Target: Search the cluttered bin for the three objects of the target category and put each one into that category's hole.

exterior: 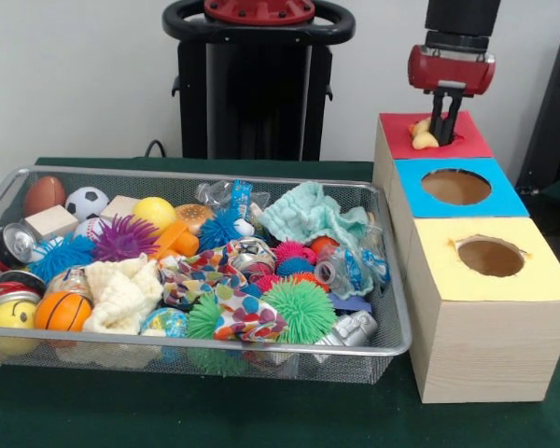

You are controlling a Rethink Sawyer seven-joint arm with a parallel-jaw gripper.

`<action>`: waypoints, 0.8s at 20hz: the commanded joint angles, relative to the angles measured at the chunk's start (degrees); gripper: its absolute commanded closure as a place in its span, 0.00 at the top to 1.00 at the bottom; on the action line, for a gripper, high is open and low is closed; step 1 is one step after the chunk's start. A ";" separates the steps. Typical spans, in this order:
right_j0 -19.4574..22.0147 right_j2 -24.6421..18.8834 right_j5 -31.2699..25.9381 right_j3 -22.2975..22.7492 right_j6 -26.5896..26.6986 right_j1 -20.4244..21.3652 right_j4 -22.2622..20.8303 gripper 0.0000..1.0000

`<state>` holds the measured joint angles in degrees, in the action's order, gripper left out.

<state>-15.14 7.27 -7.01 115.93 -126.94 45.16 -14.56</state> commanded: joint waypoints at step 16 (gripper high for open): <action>0.63 -0.78 0.84 5.16 -4.10 2.72 -3.87 0.00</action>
<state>-14.13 4.93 -1.05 118.87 -126.94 46.12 -17.83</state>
